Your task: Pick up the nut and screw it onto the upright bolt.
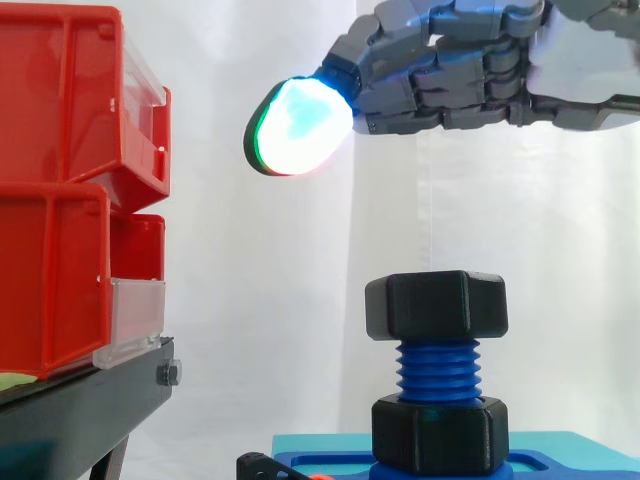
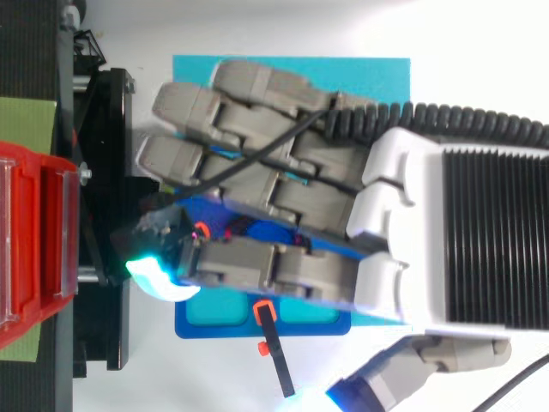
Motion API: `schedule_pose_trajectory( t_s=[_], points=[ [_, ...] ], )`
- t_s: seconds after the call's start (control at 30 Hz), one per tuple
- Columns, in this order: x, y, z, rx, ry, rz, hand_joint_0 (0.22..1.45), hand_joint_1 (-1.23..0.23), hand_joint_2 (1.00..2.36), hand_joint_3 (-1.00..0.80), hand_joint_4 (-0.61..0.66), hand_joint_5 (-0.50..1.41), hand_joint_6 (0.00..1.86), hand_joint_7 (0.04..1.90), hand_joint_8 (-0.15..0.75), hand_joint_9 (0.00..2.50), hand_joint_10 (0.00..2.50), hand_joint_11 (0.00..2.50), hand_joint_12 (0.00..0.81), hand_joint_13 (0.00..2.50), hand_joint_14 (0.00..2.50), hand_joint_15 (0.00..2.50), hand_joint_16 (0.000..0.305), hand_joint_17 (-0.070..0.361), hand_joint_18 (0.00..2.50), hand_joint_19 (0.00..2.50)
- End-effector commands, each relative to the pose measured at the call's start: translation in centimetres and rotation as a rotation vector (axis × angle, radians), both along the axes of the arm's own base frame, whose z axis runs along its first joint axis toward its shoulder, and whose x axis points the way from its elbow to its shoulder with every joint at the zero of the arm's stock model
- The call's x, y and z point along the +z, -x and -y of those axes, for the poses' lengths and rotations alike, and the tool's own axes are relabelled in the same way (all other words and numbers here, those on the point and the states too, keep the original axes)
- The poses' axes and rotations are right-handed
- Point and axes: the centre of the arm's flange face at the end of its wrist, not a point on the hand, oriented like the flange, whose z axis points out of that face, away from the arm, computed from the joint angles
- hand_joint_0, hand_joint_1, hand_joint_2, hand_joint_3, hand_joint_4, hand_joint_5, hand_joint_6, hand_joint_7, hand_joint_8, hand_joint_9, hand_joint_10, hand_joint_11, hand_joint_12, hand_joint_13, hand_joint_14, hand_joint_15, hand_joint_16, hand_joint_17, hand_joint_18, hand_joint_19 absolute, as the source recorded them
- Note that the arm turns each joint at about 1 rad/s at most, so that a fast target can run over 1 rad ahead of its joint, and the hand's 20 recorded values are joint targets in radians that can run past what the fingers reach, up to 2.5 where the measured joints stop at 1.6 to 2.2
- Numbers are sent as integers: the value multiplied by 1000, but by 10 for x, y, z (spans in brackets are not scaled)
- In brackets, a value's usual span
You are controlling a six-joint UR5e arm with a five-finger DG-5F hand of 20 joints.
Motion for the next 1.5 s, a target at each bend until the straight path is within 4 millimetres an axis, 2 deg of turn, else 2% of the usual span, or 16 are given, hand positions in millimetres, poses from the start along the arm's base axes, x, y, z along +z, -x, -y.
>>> schedule_pose_trajectory(
  t_s=[0.0, 0.1, 0.27, 1.0, 1.47],
  points=[
    [0, 0, -9, 9, -1, 1, 471, 113, 1000, -500, 132, -221, 501, 622, 204, 109, 0, 0, 347, 0, 0, 0, 52, 116, 0, 0],
    [-5, 1, -12, 12, 1, -8, 472, 106, 1000, -500, 141, -218, 501, 647, 207, 112, 0, 0, 348, 0, 0, 0, 51, 116, 0, 0],
    [-33, 11, -6, 17, -3, -21, 474, 92, 1000, -500, 149, -212, 502, 681, 214, 115, 0, 0, 348, 0, 0, 0, 51, 115, 0, 0],
    [-38, 14, 15, 36, 11, -51, 476, 11, 1000, -500, 190, -188, 503, 783, 235, 158, 0, 0, 349, 9, 0, 0, 45, 101, 0, 0],
    [-38, 14, 26, 40, 13, -51, 478, -63, 1000, -500, 218, -176, 503, 815, 263, 256, 0, 0, 299, 80, 0, 0, 35, 79, 0, 0]
  ],
)
